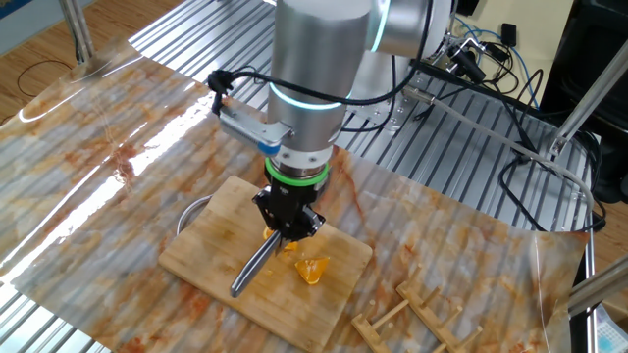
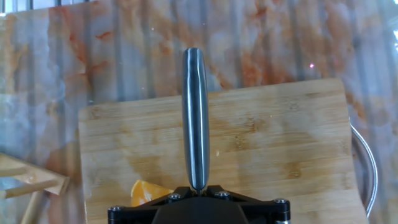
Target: Chop the orange
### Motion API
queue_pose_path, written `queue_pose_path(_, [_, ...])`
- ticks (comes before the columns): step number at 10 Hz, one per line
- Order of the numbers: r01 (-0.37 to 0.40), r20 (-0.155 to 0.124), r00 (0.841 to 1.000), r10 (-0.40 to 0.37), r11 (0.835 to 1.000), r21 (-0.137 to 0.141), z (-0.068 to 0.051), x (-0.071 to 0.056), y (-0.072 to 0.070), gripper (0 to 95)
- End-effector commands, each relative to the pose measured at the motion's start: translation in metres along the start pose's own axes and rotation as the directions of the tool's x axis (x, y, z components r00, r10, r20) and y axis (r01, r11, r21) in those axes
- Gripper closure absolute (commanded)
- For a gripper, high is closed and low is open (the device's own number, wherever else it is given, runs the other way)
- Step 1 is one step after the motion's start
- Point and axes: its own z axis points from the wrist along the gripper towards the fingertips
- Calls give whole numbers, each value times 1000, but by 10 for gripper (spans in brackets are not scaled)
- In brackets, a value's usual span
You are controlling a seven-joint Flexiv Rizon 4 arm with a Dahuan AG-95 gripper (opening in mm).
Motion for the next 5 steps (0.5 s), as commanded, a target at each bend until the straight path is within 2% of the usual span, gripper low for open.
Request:
queue_pose_path(1, [1, -4, 1000, -1, 1000, -3, -1, -2, 2, 950])
queue_pose_path(5, [-1, -5, 1000, 1, 1000, -4, -1, -2, 3, 950])
